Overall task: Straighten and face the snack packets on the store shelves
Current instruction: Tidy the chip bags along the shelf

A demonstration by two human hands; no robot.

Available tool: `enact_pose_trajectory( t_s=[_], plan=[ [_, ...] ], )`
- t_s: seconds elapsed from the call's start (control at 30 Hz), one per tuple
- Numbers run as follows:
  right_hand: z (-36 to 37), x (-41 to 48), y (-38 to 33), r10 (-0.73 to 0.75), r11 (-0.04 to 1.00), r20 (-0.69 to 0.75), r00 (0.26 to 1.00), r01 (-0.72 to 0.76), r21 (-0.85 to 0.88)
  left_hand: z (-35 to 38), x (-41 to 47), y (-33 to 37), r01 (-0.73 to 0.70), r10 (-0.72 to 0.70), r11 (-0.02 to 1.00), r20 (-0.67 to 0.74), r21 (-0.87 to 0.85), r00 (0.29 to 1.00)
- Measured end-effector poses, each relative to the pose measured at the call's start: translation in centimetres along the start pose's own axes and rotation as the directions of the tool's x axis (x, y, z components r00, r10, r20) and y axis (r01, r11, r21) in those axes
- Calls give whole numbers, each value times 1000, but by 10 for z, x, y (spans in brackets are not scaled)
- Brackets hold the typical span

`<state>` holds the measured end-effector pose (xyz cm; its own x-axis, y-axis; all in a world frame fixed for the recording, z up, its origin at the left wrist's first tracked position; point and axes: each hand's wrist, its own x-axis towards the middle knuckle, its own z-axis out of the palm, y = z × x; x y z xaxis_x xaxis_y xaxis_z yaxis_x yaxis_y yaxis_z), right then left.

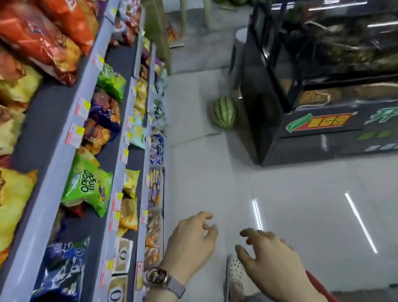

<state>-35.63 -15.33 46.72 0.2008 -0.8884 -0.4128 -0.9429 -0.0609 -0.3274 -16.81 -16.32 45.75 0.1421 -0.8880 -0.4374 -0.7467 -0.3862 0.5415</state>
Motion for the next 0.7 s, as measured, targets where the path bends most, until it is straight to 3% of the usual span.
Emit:
enact_pose_trajectory(
  t_s=[0.4, 0.7],
  plan=[
    [-84, 197, -23, -118, 992, -20, 993, 117, -40, -44, 114, 24, 144, -154, 985, -111, -97, 982],
    [-122, 333, -80, -114, 991, 0, 994, 113, -74, -124, 254, 21, 141, -150, 987, -131, -77, 980]
  ],
)
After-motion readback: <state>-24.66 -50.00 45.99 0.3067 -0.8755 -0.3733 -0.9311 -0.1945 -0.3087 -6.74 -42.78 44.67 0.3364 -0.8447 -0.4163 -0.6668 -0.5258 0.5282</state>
